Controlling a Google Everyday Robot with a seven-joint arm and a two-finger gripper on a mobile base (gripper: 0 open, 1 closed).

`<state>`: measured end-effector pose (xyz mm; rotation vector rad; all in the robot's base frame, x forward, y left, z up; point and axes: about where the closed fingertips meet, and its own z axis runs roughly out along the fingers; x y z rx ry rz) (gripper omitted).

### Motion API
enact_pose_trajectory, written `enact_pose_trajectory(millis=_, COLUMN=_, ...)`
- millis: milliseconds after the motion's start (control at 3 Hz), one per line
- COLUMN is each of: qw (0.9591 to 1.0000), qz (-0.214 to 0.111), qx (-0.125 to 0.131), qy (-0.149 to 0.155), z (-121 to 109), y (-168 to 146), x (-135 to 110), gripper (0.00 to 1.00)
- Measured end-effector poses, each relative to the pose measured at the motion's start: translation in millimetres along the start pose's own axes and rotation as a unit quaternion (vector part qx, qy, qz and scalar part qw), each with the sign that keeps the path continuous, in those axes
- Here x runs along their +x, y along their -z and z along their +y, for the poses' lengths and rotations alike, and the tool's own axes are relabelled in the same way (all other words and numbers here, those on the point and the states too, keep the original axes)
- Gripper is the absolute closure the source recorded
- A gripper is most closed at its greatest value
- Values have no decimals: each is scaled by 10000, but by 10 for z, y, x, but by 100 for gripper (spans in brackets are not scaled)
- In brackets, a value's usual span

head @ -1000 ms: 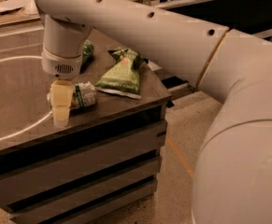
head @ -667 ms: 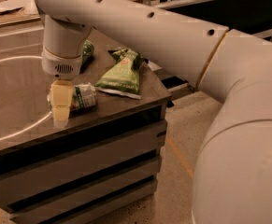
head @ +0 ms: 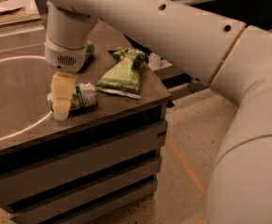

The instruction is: Knock 7up can over

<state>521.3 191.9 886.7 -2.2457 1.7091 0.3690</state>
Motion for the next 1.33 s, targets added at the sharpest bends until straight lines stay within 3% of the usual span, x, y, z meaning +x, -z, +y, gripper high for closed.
enact_pose_trajectory(millis=333, qw=9980, qz=-28, qx=465, qy=-422, z=-143, y=353, x=11, gripper=0)
enact_pose_trajectory(millis=667, qw=9900, qz=56, qx=756, qy=-1190, z=-285, y=506, x=62, gripper=0)
enact_pose_trajectory(millis=1000, qw=9843, qz=21, qx=753, qy=-1597, z=-278, y=499, x=60, gripper=0)
enact_pose_trajectory(millis=1333, qw=9843, qz=20, qx=753, qy=-1596, z=-278, y=499, x=59, gripper=0)
